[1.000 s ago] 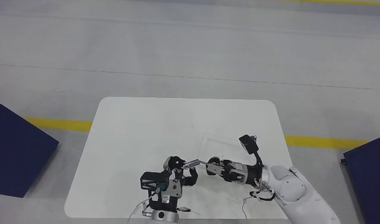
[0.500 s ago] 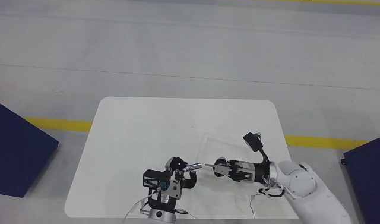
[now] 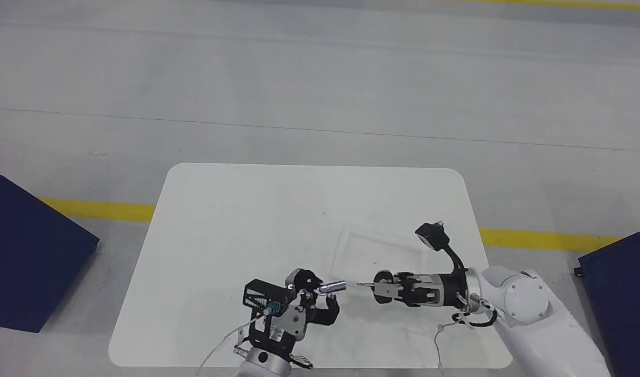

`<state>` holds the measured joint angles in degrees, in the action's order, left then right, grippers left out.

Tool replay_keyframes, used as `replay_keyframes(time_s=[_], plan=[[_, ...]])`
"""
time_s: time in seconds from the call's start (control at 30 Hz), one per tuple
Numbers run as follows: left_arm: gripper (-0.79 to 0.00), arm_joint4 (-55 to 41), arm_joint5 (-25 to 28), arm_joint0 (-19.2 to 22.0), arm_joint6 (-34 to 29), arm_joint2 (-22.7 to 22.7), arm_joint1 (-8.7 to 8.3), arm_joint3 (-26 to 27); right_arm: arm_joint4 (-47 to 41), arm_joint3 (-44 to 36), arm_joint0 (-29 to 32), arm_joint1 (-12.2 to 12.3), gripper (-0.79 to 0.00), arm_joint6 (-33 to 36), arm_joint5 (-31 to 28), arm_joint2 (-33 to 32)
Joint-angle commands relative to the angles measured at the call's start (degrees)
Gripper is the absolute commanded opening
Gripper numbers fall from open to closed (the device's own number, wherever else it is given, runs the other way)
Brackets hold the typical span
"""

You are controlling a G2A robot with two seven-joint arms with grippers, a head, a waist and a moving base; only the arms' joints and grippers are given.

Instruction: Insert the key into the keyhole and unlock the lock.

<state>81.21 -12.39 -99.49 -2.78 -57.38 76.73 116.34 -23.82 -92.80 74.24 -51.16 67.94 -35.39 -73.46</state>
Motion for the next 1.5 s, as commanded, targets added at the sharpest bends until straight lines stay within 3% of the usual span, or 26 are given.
replay_keyframes(time_s=[0.0, 0.43, 0.77, 1.2, 1.47], plan=[[-0.785, -1.18, 1.57, -0.21, -0.74, -0.54, -0.12, 0.49, -0.04, -0.02, -0.02, 0.02, -0.785, 0.27, 0.37, 0.01], [-0.785, -2.02, 3.4, -0.4, -1.38, -0.77, -0.24, 0.79, -0.24, -0.84, 0.39, -0.04, -0.785, -0.49, 2.2, 0.54], [-0.785, -1.45, 10.28, -0.99, -2.35, -2.56, -1.04, 1.31, -5.27, 1.78, -1.62, 0.47, -0.785, 6.85, 5.91, -0.39], [-0.785, 4.88, 22.05, -3.9, -0.09, -5.96, -2.91, 3.73, -7.61, 3.39, -0.92, 0.85, -0.785, 7.68, 6.73, 0.0], [-0.785, 5.61, 22.08, -4.57, -0.05, -6.29, -3.08, 4.21, -7.83, 3.89, -0.78, 0.92, -0.785, 7.29, 6.34, 0.14]])
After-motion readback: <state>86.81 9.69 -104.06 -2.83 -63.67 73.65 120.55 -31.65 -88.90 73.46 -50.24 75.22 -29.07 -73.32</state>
